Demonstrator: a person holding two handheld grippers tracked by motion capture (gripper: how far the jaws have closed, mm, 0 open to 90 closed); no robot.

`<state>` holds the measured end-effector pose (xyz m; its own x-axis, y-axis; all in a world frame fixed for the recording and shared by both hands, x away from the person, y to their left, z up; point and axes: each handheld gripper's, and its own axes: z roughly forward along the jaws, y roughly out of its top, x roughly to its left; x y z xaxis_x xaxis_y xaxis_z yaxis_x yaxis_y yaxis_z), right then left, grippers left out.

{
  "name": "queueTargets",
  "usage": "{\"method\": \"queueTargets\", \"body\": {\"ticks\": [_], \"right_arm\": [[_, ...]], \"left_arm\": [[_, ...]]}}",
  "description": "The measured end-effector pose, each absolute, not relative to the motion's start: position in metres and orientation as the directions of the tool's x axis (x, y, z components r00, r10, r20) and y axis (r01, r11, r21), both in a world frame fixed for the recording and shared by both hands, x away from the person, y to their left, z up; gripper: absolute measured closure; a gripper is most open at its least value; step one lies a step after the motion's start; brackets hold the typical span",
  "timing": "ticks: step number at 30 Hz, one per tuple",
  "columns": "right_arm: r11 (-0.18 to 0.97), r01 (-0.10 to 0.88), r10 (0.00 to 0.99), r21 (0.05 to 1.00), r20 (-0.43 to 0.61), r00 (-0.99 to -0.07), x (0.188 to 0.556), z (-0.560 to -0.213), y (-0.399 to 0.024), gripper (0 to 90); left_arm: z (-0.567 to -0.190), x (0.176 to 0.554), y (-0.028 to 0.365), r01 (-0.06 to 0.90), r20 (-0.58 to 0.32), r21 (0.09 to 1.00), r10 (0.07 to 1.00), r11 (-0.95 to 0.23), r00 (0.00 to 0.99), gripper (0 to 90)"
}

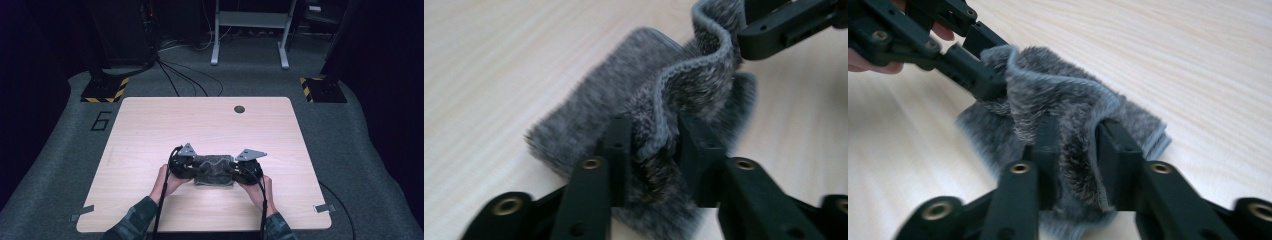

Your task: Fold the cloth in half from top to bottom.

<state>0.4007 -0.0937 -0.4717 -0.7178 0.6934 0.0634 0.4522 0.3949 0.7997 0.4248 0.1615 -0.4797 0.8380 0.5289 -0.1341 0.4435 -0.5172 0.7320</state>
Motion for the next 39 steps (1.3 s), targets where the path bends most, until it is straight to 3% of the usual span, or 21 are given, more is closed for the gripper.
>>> {"method": "queueTargets", "body": {"ticks": [7,12,16,20,25,27,30,39], "right_arm": [[0.365,0.454,0.694,0.813,0.087,-0.714,0.386,-0.462,-0.113,51.9],[0.338,0.476,0.718,0.812,0.104,-0.688,0.394,-0.46,-0.114,45.2],[0.323,0.509,0.746,0.798,0.116,-0.655,0.416,-0.461,-0.104,38.9],[0.309,0.523,0.76,0.794,0.124,-0.638,0.433,-0.46,-0.103,37.7],[0.314,0.564,0.779,0.764,0.133,-0.612,0.437,-0.467,-0.108,36.7],[0.386,0.575,0.784,0.721,0.073,-0.617,0.435,-0.484,-0.1,35.9],[0.405,0.589,0.782,0.7,0.068,-0.619,0.43,-0.496,-0.093,35.4],[0.404,0.571,0.768,0.715,0.073,-0.636,0.401,-0.492,-0.105,37.9]], "left_arm": [[-0.466,0.397,0.175,0.431,-0.133,0.75,0.525,-0.501,0.841,37.3],[-0.454,0.4,0.185,0.439,-0.136,0.781,0.565,-0.445,0.814,32.1],[-0.458,0.428,0.184,0.482,-0.069,0.765,0.689,-0.427,0.721,30.2],[-0.477,0.445,0.178,0.541,-0.089,0.717,0.713,-0.439,0.696,29.5],[-0.486,0.441,0.169,0.527,-0.049,0.696,0.7,-0.488,0.713,29.0],[-0.489,0.433,0.162,0.502,-0.017,0.685,0.678,-0.527,0.735,28.5],[-0.492,0.424,0.157,0.487,0.01,0.666,0.659,-0.566,0.752,25.9],[-0.498,0.405,0.155,0.465,0.029,0.647,0.628,-0.605,0.777,20.1]]}}
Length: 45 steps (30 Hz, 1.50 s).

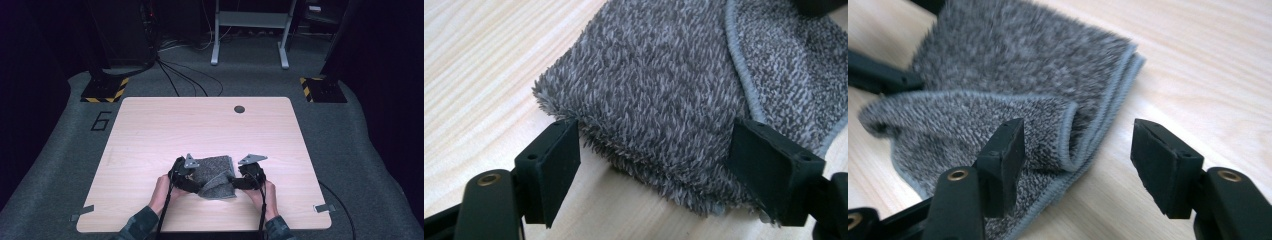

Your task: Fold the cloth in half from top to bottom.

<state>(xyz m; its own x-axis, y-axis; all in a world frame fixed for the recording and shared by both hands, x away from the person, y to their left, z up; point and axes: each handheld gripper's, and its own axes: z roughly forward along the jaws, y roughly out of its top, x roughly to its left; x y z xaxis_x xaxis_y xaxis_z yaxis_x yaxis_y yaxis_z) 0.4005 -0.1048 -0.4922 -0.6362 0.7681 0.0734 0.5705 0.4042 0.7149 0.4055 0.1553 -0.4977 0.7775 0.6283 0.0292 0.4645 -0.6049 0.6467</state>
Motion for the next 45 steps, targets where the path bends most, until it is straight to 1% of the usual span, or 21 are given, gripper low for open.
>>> {"method": "queueTargets", "body": {"ticks": [4,5,7,10,11,15,16,18,19,21,22,23,27,34,35,38,39,41,43,45], "right_arm": [[0.372,0.579,0.791,0.726,0.078,-0.607,0.412,-0.487,-0.108,37.4],[0.361,0.592,0.805,0.721,0.079,-0.588,0.427,-0.488,-0.106,37.4],[0.369,0.601,0.815,0.709,0.063,-0.575,0.437,-0.493,-0.105,37.3],[0.366,0.624,0.82,0.691,0.077,-0.567,0.444,-0.501,-0.105,37.0],[0.367,0.634,0.817,0.681,0.09,-0.569,0.444,-0.502,-0.106,36.8],[0.39,0.624,0.801,0.677,0.086,-0.593,0.436,-0.503,-0.105,36.0],[0.407,0.61,0.782,0.68,0.086,-0.617,0.429,-0.502,-0.104,34.8],[0.412,0.608,0.78,0.679,0.083,-0.621,0.424,-0.502,-0.104,34.5],[0.429,0.597,0.764,0.678,0.08,-0.64,0.414,-0.503,-0.107,34.0],[0.432,0.6,0.757,0.674,0.091,-0.648,0.406,-0.503,-0.108,33.0],[0.432,0.6,0.757,0.674,0.091,-0.648,0.406,-0.503,-0.108,33.0],[0.443,0.594,0.748,0.672,0.089,-0.658,0.399,-0.504,-0.111,32.4],[0.462,0.582,0.733,0.669,0.08,-0.675,0.391,-0.505,-0.115,30.2],[0.463,0.571,0.715,0.678,0.095,-0.693,0.373,-0.503,-0.121,24.6],[0.443,0.581,0.716,0.683,0.12,-0.688,0.367,-0.503,-0.124,23.4],[0.416,0.585,0.713,0.696,0.149,-0.685,0.367,-0.5,-0.127,22.8],[0.375,0.593,0.72,0.712,0.179,-0.67,0.371,-0.495,-0.13,21.3],[0.361,0.595,0.732,0.718,0.178,-0.658,0.378,-0.493,-0.129,20.4],[0.34,0.617,0.752,0.71,0.189,-0.632,0.388,-0.492,-0.126,19.5],[0.353,0.633,0.779,0.689,0.158,-0.606,0.399,-0.498,-0.12,18.4]], "left_arm": [[-0.499,0.407,0.153,0.469,0.037,0.645,0.637,-0.604,0.77,19.1],[-0.5,0.408,0.153,0.476,0.035,0.64,0.642,-0.603,0.766,19.0],[-0.502,0.41,0.154,0.482,0.029,0.639,0.645,-0.599,0.764,18.9],[-0.506,0.412,0.155,0.49,0.019,0.638,0.648,-0.594,0.761,18.8],[-0.507,0.412,0.155,0.493,0.015,0.636,0.648,-0.594,0.762,18.7],[-0.509,0.412,0.155,0.494,0.013,0.639,0.651,-0.59,0.759,17.9],[-0.508,0.411,0.155,0.495,0.013,0.637,0.651,-0.59,0.759,17.2],[-0.508,0.411,0.155,0.495,0.018,0.639,0.654,-0.589,0.756,16.4],[-0.507,0.409,0.155,0.491,0.024,0.637,0.652,-0.594,0.758,16.0],[-0.506,0.407,0.155,0.488,0.027,0.637,0.65,-0.597,0.76,15.6],[-0.506,0.407,0.155,0.488,0.027,0.637,0.65,-0.597,0.76,15.6],[-0.505,0.403,0.156,0.479,0.031,0.639,0.643,-0.602,0.766,15.3],[-0.504,0.393,0.158,0.468,0.044,0.648,0.643,-0.601,0.765,15.1],[-0.504,0.382,0.167,0.467,0.028,0.649,0.633,-0.601,0.774,14.5],[-0.506,0.379,0.168,0.464,0.033,0.652,0.634,-0.6,0.773,14.5],[-0.505,0.379,0.168,0.463,0.029,0.649,0.629,-0.603,0.777,14.5],[-0.504,0.382,0.167,0.468,0.031,0.65,0.636,-0.599,0.771,14.5],[-0.503,0.392,0.165,0.475,0.034,0.653,0.65,-0.589,0.759,14.5],[-0.505,0.402,0.163,0.492,0.016,0.646,0.655,-0.584,0.755,14.4],[-0.509,0.406,0.159,0.501,0.02,0.636,0.661,-0.587,0.75,14.3]]}}
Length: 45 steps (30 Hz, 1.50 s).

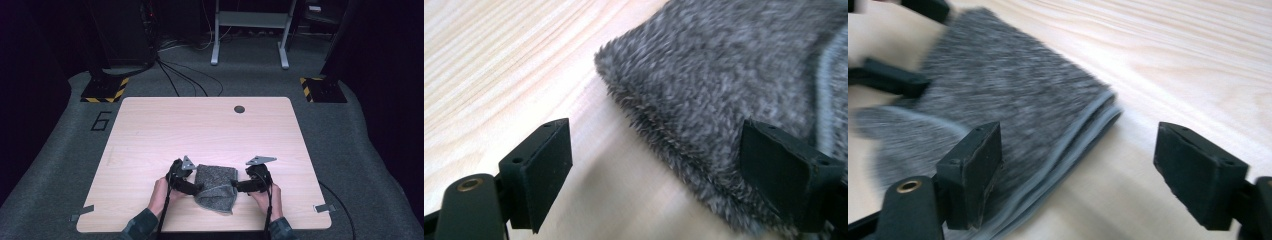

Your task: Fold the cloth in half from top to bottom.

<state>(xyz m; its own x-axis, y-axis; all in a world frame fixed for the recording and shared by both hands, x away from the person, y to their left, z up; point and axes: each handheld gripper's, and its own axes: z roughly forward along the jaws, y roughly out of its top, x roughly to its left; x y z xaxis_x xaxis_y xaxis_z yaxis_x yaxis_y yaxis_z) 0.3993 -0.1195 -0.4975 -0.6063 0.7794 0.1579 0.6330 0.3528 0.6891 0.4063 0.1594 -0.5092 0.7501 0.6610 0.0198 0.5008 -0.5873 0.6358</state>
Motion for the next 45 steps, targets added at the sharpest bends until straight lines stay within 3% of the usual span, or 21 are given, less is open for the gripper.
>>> {"method": "queueTargets", "body": {"ticks": [5,19,27,32,45], "right_arm": [[0.387,0.642,0.783,0.661,0.132,-0.608,0.405,-0.506,-0.107,14.7],[0.506,0.597,0.723,0.623,0.071,-0.687,0.349,-0.512,-0.114,5.2],[0.464,0.609,0.734,0.643,0.105,-0.67,0.352,-0.514,-0.126,4.5],[0.449,0.605,0.729,0.658,0.122,-0.674,0.352,-0.509,-0.123,2.9],[0.516,0.602,0.751,0.61,0.016,-0.66,0.353,-0.519,-0.112,0.8]], "left_arm": [[-0.511,0.403,0.158,0.505,0.032,0.629,0.669,-0.591,0.743,14.7],[-0.511,0.396,0.157,0.502,0.057,0.629,0.68,-0.593,0.731,14.8],[-0.5,0.364,0.163,0.441,0.088,0.678,0.66,-0.589,0.746,12.6],[-0.502,0.351,0.162,0.413,0.106,0.663,0.624,-0.625,0.774,12.0],[-0.516,0.351,0.163,0.412,0.13,0.647,0.625,-0.642,0.77,10.2]]}}
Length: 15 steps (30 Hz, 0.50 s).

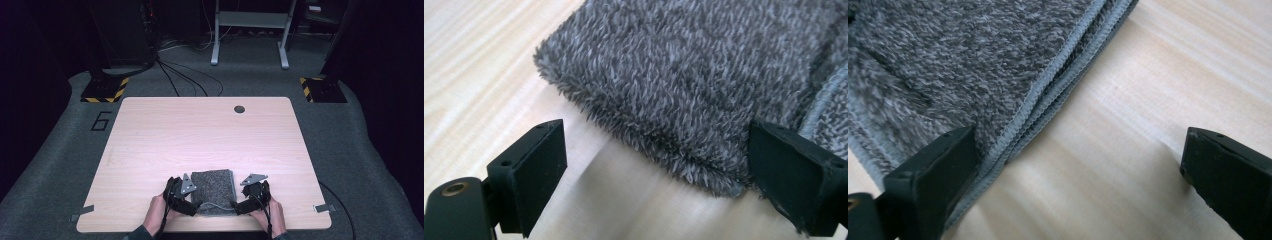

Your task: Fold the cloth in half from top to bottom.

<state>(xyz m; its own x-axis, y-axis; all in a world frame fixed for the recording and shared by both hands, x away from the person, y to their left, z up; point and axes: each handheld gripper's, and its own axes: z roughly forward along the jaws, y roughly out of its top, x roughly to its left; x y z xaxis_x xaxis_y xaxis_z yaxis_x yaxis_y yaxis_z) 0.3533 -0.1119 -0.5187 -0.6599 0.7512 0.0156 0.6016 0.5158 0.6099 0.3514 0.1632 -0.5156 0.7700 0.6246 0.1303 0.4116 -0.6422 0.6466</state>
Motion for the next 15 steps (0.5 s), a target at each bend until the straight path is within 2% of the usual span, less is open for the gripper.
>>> {"method": "queueTargets", "body": {"ticks": [7,11,15], "right_arm": [[0.482,0.614,0.779,0.625,0.015,-0.627,0.375,-0.521,-0.112,0.0],[0.483,0.613,0.781,0.626,0.009,-0.625,0.38,-0.521,-0.112,0.0],[0.464,0.606,0.765,0.646,0.053,-0.642,0.38,-0.518,-0.117,0.0]], "left_arm": [[-0.519,0.389,0.17,0.466,0.068,0.67,0.673,-0.578,0.737,9.3],[-0.52,0.39,0.171,0.472,0.056,0.677,0.679,-0.565,0.732,9.3],[-0.514,0.388,0.181,0.491,0.013,0.704,0.701,-0.513,0.713,7.8]]}}
